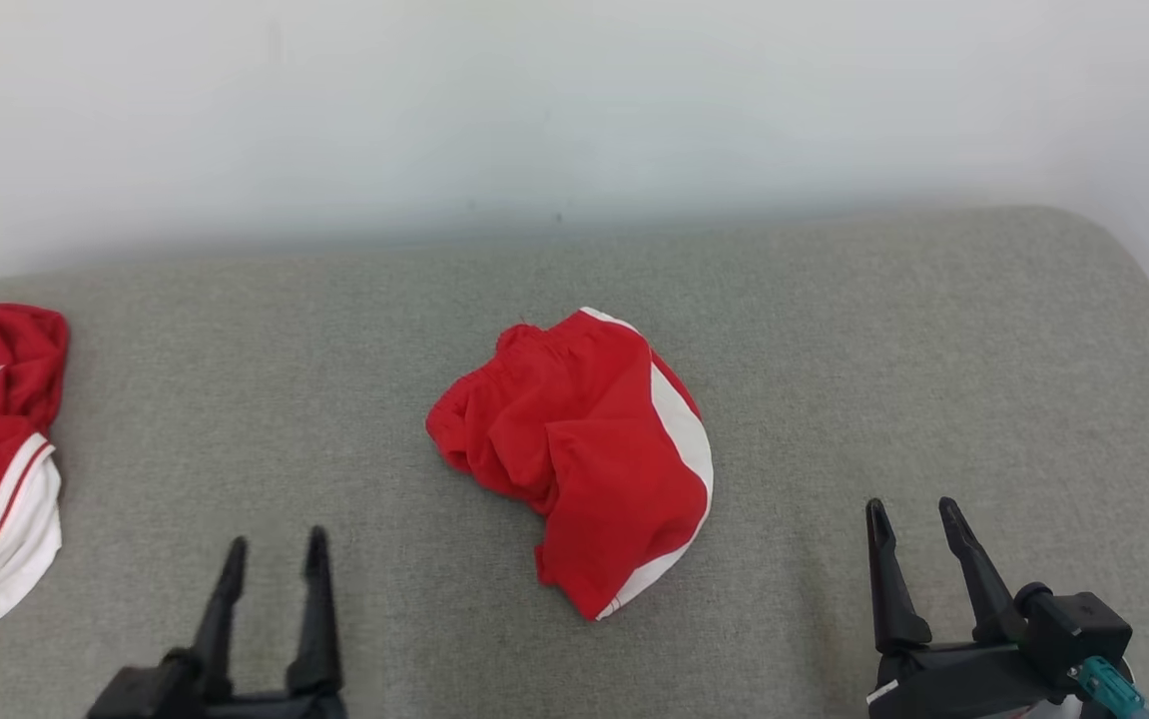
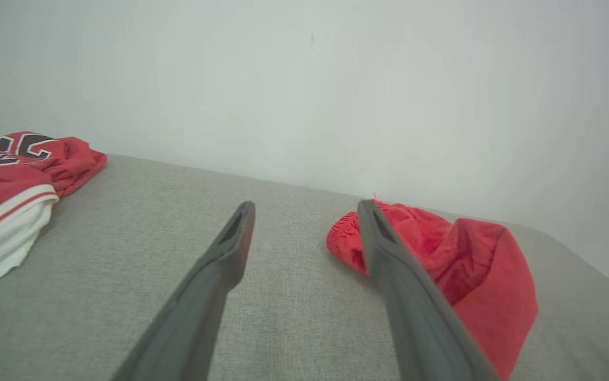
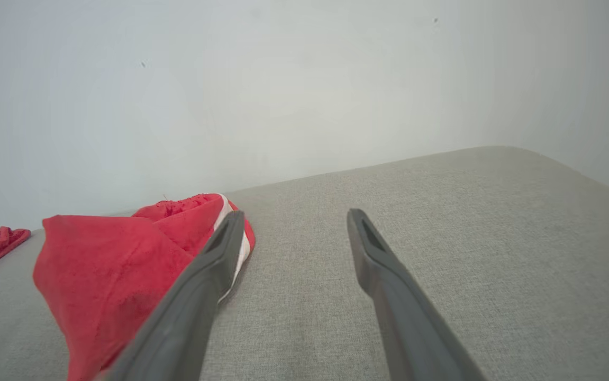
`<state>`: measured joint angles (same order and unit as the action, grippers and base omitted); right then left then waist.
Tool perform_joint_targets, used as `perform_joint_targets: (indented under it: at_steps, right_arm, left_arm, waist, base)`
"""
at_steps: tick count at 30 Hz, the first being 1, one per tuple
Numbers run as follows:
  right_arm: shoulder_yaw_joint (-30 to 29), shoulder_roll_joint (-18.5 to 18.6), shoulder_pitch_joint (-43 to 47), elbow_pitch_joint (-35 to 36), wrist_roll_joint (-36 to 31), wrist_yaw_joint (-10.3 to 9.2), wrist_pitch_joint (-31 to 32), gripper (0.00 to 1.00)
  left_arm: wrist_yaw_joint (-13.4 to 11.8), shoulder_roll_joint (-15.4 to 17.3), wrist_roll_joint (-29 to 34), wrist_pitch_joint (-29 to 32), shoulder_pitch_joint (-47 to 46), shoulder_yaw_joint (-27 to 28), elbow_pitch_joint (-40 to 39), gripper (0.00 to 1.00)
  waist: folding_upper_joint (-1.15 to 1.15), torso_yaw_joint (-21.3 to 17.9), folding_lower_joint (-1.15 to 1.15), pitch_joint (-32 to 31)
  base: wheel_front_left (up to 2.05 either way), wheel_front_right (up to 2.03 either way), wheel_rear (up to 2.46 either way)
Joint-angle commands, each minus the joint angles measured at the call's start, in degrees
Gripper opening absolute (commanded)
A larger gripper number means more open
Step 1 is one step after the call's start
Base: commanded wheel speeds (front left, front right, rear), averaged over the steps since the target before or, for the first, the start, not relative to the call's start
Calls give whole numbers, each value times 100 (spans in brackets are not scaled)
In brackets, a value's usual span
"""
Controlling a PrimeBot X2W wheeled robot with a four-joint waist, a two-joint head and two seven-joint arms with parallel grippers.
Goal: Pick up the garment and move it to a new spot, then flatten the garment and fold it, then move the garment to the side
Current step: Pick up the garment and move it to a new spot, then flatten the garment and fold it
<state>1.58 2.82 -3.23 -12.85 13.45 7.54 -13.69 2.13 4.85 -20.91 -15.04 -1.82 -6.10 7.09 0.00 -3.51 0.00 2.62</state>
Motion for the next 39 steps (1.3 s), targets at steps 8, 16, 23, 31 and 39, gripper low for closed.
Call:
perform_joint_targets:
  at_steps: [8,16,23,31,39]
  right_arm:
    - [-106,10,257,-71,-103,-10,-126,100]
    - [-82,12,396,-251,-323,-10,-148,100]
    - [-37,9,449,-414,-359,-10,-152,100]
    - [-8,8,389,-448,-290,-10,-156,100]
    - [-7,9,363,-479,-318,-10,-156,100]
  left_arm:
    - [417,-106,550,-20,797,531,-615,100]
    - [539,-104,715,-21,1045,524,-446,100]
    - [531,17,572,-21,967,349,-270,100]
    - [532,57,552,-21,868,299,-212,100]
    - [533,77,503,-21,872,214,-162,100]
  waist:
    - [0,217,0,-213]
    - [0,318,0,-293]
    - [0,329,0,-318]
    - [0,316,0,-301]
    - [0,331,0,-263]
  base:
    - [0,0,0]
    - [0,0,0]
    - [0,0,0]
    - [0,0,0]
    - [0,0,0]
